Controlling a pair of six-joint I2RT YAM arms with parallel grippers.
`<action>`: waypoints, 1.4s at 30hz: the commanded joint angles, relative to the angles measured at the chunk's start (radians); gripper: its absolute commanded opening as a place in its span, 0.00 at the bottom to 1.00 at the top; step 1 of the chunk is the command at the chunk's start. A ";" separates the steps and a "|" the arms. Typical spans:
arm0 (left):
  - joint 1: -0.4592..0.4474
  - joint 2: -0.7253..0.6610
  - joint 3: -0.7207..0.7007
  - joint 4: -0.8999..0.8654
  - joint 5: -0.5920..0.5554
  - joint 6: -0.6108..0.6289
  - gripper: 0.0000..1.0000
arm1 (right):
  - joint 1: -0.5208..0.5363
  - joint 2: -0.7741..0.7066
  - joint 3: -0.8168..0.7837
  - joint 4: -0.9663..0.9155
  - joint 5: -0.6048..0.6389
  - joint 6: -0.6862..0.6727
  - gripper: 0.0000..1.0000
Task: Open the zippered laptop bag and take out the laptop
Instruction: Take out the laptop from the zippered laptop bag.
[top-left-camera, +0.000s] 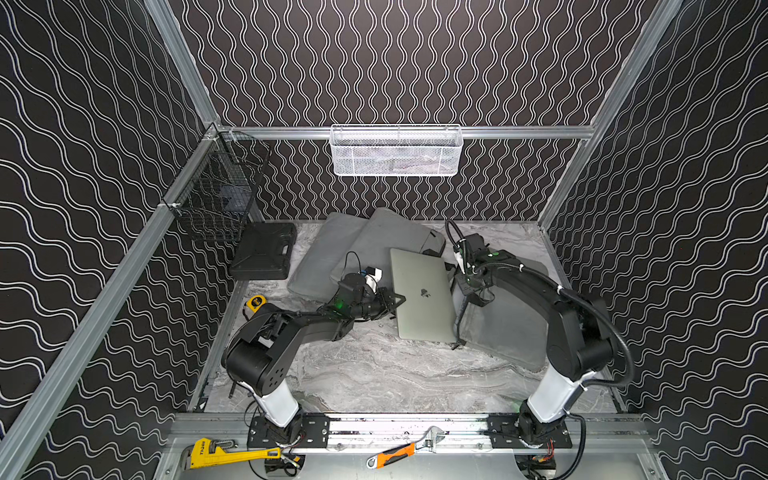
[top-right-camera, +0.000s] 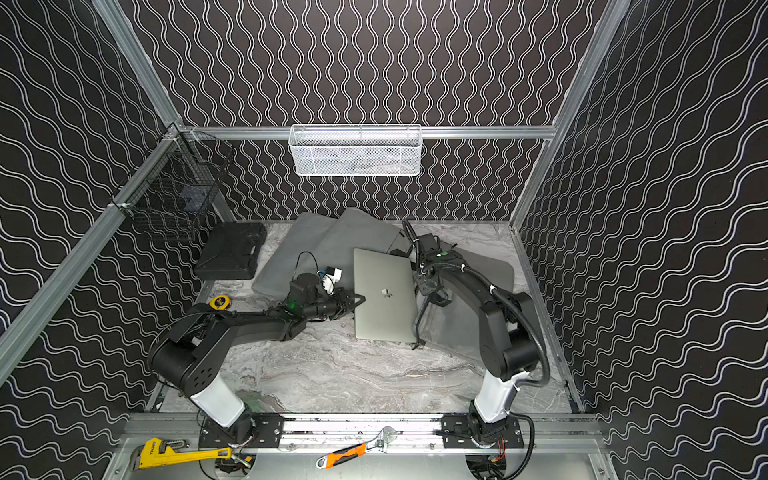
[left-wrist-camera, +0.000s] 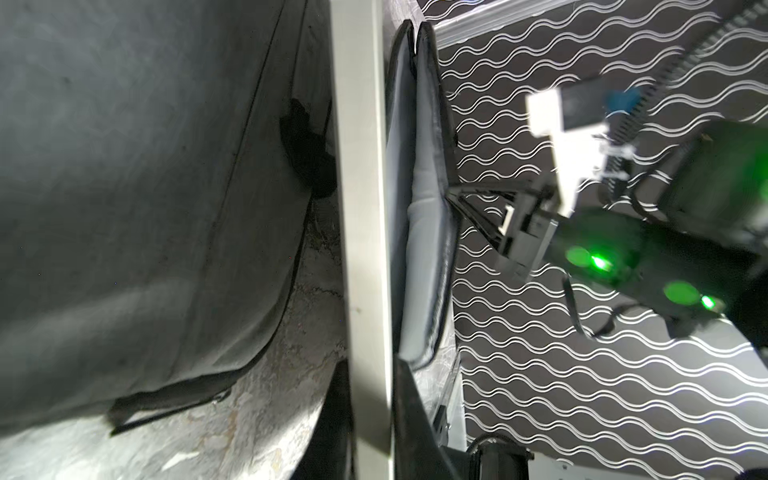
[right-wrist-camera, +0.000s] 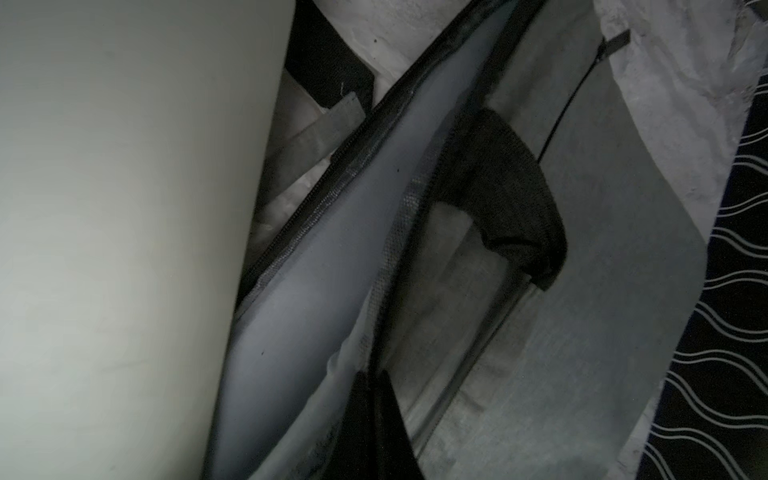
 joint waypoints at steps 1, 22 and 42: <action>0.003 -0.020 0.020 0.016 0.077 0.093 0.00 | -0.009 0.046 0.039 0.008 0.106 -0.147 0.00; 0.094 -0.053 -0.042 0.014 0.149 0.122 0.00 | -0.052 0.187 0.145 0.181 0.099 -0.622 0.00; 0.096 -0.023 -0.046 0.088 0.147 0.079 0.00 | -0.188 0.254 0.140 0.465 -0.014 -1.065 0.00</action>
